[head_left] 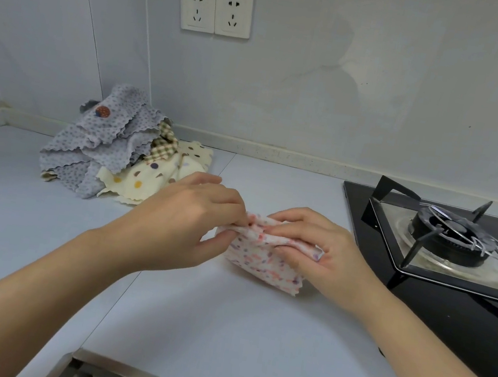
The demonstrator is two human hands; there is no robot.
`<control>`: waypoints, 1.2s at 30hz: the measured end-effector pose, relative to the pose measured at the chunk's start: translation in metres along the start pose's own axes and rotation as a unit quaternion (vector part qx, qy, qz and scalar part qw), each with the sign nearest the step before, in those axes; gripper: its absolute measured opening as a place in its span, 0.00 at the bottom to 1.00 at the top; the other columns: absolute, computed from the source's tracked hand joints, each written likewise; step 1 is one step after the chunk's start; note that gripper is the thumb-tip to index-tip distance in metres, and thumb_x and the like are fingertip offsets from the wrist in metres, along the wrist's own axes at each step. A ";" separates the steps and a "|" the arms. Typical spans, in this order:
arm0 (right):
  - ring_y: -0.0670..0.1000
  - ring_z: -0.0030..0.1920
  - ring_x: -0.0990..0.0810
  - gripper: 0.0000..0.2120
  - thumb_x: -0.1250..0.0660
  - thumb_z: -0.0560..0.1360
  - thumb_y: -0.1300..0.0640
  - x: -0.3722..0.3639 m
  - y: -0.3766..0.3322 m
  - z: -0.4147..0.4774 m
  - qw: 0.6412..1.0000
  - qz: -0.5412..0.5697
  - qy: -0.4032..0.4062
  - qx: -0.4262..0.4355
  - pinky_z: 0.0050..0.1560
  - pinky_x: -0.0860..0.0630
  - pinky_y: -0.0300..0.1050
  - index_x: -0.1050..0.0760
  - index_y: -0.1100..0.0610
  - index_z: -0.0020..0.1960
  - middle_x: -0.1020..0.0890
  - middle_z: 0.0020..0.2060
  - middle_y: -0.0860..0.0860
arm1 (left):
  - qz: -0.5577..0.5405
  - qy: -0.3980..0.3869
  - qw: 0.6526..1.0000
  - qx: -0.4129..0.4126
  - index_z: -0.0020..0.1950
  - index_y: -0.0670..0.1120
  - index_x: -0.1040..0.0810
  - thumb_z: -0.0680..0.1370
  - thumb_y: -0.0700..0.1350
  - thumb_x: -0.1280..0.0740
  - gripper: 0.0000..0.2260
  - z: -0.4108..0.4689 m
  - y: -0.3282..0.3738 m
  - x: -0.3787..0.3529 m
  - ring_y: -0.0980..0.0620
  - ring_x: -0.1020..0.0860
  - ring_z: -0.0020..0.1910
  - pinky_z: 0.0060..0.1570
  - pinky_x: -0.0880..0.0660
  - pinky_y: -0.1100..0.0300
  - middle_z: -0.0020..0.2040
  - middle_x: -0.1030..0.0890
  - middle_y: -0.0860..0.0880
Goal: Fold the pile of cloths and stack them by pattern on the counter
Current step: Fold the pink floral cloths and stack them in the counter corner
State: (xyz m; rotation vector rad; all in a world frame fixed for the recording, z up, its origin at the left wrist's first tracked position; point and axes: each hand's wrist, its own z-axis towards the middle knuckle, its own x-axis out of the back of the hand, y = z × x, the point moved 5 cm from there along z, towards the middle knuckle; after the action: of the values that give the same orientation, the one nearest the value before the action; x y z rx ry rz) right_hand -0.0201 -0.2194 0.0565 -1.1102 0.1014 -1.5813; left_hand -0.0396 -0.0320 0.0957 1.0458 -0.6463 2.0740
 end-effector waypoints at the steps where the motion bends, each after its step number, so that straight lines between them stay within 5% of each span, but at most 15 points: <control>1: 0.45 0.61 0.23 0.12 0.34 0.74 0.50 -0.001 0.001 -0.001 1.000 -0.002 -0.012 -0.007 0.60 0.30 0.34 0.20 0.46 0.56 0.23 0.59 0.43 | 0.005 -0.003 1.000 -0.003 0.49 0.48 0.20 0.76 0.46 0.39 0.09 0.000 0.001 -0.001 0.53 0.22 0.44 0.61 0.29 0.49 0.46 0.21 0.55; 4: 0.44 0.61 0.24 0.13 0.35 0.74 0.49 -0.003 0.001 -0.001 0.999 0.001 -0.029 -0.018 0.60 0.28 0.35 0.21 0.45 0.58 0.23 0.60 0.44 | 0.015 -0.011 1.000 -0.007 0.48 0.48 0.20 0.76 0.46 0.39 0.09 0.000 0.001 -0.001 0.53 0.22 0.44 0.61 0.29 0.49 0.46 0.21 0.54; 10: 0.47 0.46 0.19 0.08 0.29 0.71 0.51 0.004 0.005 -0.001 0.999 0.012 0.011 -0.043 0.47 0.25 0.39 0.17 0.53 0.46 0.18 0.44 0.45 | 0.002 -0.034 0.999 -0.009 0.47 0.47 0.20 0.76 0.46 0.39 0.09 -0.001 -0.002 0.001 0.52 0.22 0.43 0.60 0.29 0.52 0.45 0.21 0.54; 16: 0.43 0.57 0.22 0.09 0.31 0.73 0.59 0.000 0.000 -0.001 0.998 0.032 -0.031 -0.049 0.55 0.29 0.31 0.16 0.50 0.51 0.21 0.54 0.45 | -0.002 -0.035 0.999 -0.005 0.47 0.47 0.20 0.75 0.43 0.38 0.08 0.000 -0.003 0.004 0.51 0.22 0.43 0.56 0.28 0.52 0.45 0.20 0.54; 20: 0.46 0.50 0.21 0.07 0.30 0.74 0.51 -0.001 0.002 -0.002 0.996 -0.016 -0.059 -0.067 0.51 0.28 0.34 0.17 0.53 0.47 0.20 0.48 0.43 | 0.006 -0.046 0.999 -0.003 0.46 0.46 0.20 0.75 0.44 0.38 0.08 -0.001 -0.004 0.004 0.49 0.22 0.41 0.53 0.28 0.51 0.43 0.20 0.53; 27: 0.44 0.36 0.21 0.06 0.27 0.72 0.61 0.012 -0.001 -0.002 0.996 0.014 0.043 -0.081 0.43 0.28 0.32 0.20 0.53 0.38 0.18 0.34 0.44 | 0.008 -0.037 0.999 0.007 0.43 0.47 0.21 0.76 0.54 0.37 0.11 0.000 -0.009 0.006 0.51 0.24 0.38 0.53 0.26 0.52 0.39 0.23 0.56; 32: 0.45 0.30 0.27 0.12 0.29 0.69 0.51 0.016 -0.005 -0.003 0.979 0.076 0.165 -0.095 0.34 0.30 0.33 0.26 0.56 0.33 0.24 0.28 0.52 | -0.123 -0.012 0.989 0.084 0.42 0.49 0.22 0.73 0.57 0.36 0.12 0.001 -0.012 0.011 0.50 0.22 0.37 0.41 0.28 0.56 0.39 0.20 0.57; 36: 0.46 0.27 0.33 0.15 0.29 0.70 0.53 0.019 -0.009 -0.004 0.970 0.105 0.198 -0.095 0.28 0.35 0.35 0.29 0.62 0.34 0.29 0.26 0.53 | -0.196 -0.080 0.964 0.159 0.43 0.53 0.22 0.72 0.58 0.32 0.10 0.001 -0.008 0.005 0.55 0.20 0.43 0.45 0.27 0.59 0.42 0.18 0.60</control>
State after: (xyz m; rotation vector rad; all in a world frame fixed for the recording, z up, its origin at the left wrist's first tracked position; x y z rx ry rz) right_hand -0.0274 -0.2335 0.0711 -0.8804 0.6283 -1.6037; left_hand -0.0351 -0.0258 0.1007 1.4079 -0.1588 1.7867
